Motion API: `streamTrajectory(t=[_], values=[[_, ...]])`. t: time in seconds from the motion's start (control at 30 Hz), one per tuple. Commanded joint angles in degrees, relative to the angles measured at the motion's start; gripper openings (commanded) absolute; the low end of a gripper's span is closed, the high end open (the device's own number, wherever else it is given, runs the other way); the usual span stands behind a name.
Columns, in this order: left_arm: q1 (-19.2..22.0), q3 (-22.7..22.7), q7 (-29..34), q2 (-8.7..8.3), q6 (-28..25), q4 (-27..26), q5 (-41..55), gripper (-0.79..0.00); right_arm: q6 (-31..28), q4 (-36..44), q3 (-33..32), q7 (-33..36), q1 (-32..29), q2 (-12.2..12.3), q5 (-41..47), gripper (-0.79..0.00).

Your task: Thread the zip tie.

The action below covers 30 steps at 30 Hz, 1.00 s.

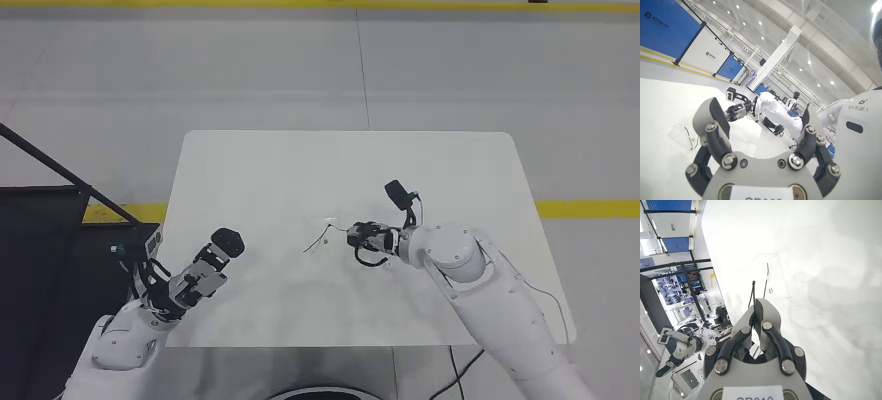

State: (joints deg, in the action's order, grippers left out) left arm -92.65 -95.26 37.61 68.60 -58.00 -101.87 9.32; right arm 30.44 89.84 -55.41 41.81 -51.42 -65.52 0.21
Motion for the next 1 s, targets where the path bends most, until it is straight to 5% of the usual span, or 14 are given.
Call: streamTrajectory(t=[0.0, 0.2, 0.27, 0.37, 0.8, 0.87, 0.93, 0.97], values=[[0.0, 0.0, 0.0, 0.0, 0.0, 0.0, 0.0, 0.0, 0.7, -0.4, 0.5, -0.1, 0.6, -0.2, -0.1, -0.785], [0.0, 0.0, 0.0, 0.0, 0.0, 0.0, 0.0, 0.0, 3.5, -2.1, 2.6, 0.0, 2.3, -0.8, -1.8, -0.767], [0.0, 0.0, 0.0, 0.0, 0.0, 0.0, 0.0, 0.0, 4.0, -2.8, 3.5, -0.2, 2.9, -1.1, -2.1, -0.588], [0.0, 0.0, 0.0, 0.0, 0.0, 0.0, 0.0, 0.0, 4.3, -3.7, 4.4, -0.5, 3.7, -1.5, -2.2, -0.425], [0.0, 0.0, 0.0, 0.0, 0.0, 0.0, 0.0, 0.0, 3.1, -2.3, 2.8, -3.1, 3.2, -1.8, -1.7, -0.397], [0.0, 0.0, 0.0, 0.0, 0.0, 0.0, 0.0, 0.0, 1.8, -0.8, 0.7, -5.4, 1.9, -1.5, -1.5, -0.311], [0.0, 0.0, 0.0, 0.0, 0.0, 0.0, 0.0, 0.0, -0.8, 1.9, -2.1, -9.7, -0.5, -1.2, -1.3, 0.0], [0.0, 0.0, 0.0, 0.0, 0.0, 0.0, 0.0, 0.0, -2.6, 3.5, -3.2, -11.7, -2.4, -1.0, -1.5, 0.0]])
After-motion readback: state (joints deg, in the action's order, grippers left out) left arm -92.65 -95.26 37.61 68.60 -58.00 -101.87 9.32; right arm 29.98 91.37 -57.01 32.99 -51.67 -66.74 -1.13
